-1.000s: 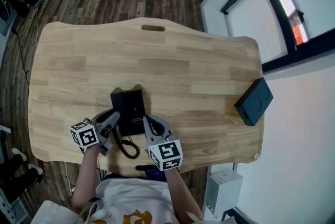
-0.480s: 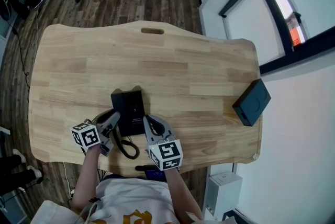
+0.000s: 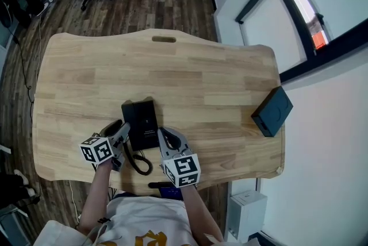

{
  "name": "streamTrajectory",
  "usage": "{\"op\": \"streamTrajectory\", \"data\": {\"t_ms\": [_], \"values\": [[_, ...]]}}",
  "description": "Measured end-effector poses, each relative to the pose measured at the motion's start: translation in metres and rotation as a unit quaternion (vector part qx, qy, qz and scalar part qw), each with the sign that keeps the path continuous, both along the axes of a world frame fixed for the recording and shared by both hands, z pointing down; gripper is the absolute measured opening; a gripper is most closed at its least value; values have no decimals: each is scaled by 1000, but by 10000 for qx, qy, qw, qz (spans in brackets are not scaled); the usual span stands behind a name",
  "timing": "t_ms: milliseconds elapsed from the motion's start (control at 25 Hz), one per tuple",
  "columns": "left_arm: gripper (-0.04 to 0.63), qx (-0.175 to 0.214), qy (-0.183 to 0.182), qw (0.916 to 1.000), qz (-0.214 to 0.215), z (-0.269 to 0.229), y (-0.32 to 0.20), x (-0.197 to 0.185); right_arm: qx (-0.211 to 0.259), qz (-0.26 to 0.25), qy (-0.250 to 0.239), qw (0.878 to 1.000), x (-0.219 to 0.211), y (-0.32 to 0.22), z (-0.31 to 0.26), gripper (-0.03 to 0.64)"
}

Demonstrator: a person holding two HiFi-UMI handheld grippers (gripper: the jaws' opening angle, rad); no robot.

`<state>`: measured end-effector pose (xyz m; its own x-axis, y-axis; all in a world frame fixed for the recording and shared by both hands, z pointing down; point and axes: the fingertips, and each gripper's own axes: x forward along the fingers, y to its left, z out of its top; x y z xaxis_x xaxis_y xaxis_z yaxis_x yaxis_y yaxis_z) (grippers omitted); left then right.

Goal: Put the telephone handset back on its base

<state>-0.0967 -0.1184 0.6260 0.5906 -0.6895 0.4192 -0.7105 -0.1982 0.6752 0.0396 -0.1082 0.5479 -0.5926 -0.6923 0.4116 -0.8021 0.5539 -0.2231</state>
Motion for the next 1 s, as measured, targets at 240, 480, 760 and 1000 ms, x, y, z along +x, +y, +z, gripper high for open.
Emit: {"op": "streamTrajectory", "data": {"t_ms": [240, 480, 760, 1000], "values": [[172, 170, -173, 9997, 39, -7, 0, 1, 57, 52, 16, 10000, 1, 6, -5, 6], [170, 441, -672, 9959, -418, -17, -2, -19, 84, 115, 78, 9999, 1, 9, -6, 6], [110, 1277, -1556, 9794, -149, -54, -4, -21, 348, 376, 140, 9986, 5, 3, -17, 6], [2, 1747, -1629, 9710, 107, -87, 4, -9, 164, 648, -357, 9971, 8, -1, -26, 6]]}}
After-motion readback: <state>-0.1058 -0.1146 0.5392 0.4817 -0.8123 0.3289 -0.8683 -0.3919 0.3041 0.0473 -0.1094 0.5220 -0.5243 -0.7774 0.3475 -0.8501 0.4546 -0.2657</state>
